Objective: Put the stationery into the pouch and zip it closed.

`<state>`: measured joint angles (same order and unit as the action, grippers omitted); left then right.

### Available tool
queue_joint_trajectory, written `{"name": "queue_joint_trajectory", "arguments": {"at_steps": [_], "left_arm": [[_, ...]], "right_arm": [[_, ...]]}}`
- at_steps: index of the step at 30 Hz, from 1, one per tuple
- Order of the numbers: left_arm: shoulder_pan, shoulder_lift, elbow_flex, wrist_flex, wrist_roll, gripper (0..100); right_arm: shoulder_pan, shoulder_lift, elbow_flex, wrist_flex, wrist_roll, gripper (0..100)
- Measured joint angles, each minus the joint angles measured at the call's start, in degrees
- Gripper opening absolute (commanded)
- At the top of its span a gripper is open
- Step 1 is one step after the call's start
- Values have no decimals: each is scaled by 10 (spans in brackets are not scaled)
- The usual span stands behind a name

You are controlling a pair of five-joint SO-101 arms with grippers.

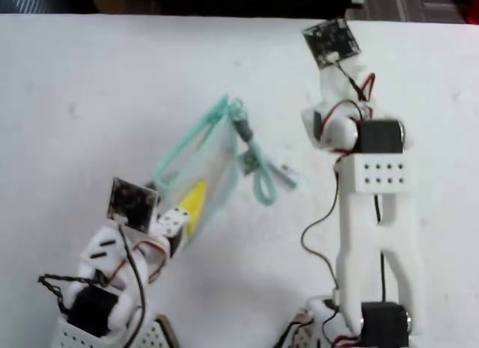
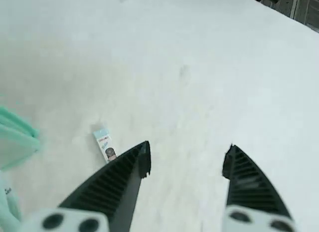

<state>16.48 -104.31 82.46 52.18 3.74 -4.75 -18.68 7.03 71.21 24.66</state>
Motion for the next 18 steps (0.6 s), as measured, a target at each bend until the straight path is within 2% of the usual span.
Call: {"name": "queue_joint_trajectory", "arguments": {"at_steps": [2, 4, 5, 10, 11, 14, 15, 18], "left_arm": [[0, 0, 0, 0, 0, 173], [0, 0, 0, 0, 0, 173], [0, 0, 0, 0, 0, 173], [0, 0, 0, 0, 0, 173], [0, 0, 0, 0, 0, 173], [0, 0, 0, 0, 0, 173], [0, 0, 0, 0, 0, 173], [0, 0, 0, 0, 0, 173]], "right_arm": [[0, 15, 0, 10, 5, 140], [-1, 30, 0, 22, 7, 12], [-1, 38, 0, 25, 7, 15], [0, 93, 0, 25, 7, 193], [-1, 110, 0, 25, 7, 175], [-4, 161, 0, 25, 11, 9], [-7, 179, 0, 24, 19, 20], [-28, 235, 0, 4, 37, 135]]}}
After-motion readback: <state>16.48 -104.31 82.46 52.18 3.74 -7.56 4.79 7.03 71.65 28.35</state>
